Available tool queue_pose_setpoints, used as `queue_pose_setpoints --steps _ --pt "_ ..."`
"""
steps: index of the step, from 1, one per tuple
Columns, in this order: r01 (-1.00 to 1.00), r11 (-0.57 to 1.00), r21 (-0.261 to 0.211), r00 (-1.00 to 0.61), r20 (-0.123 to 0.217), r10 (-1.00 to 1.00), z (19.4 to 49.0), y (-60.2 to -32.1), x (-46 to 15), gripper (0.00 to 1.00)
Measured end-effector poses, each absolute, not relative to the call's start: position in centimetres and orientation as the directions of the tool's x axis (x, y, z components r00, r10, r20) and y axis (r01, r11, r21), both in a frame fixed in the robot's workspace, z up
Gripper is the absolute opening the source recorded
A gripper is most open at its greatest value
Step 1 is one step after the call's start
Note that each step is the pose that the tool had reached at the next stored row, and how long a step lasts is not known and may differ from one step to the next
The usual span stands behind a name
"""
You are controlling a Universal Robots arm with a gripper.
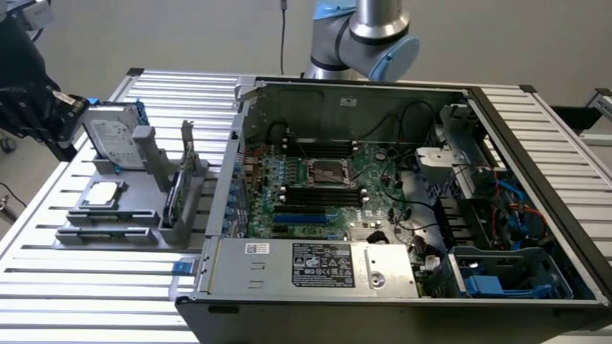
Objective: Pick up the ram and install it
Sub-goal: 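Pick up the ram and move it above insertion slot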
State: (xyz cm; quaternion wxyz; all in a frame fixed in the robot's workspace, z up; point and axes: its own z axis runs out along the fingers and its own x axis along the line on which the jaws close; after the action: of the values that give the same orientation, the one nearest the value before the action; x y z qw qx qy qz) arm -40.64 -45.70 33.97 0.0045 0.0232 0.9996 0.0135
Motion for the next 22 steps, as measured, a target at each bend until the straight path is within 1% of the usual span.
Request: queue_pose_setpoints --steps 13,22 --pt "0.045 0.999 0.027 -0.999 -0.009 0.045 33.71 -45.68 -40.74 0.11" --pt "-0.11 0.994 0.026 -0.994 -0.008 -0.11 33.02 -45.68 -40.75 0.11"
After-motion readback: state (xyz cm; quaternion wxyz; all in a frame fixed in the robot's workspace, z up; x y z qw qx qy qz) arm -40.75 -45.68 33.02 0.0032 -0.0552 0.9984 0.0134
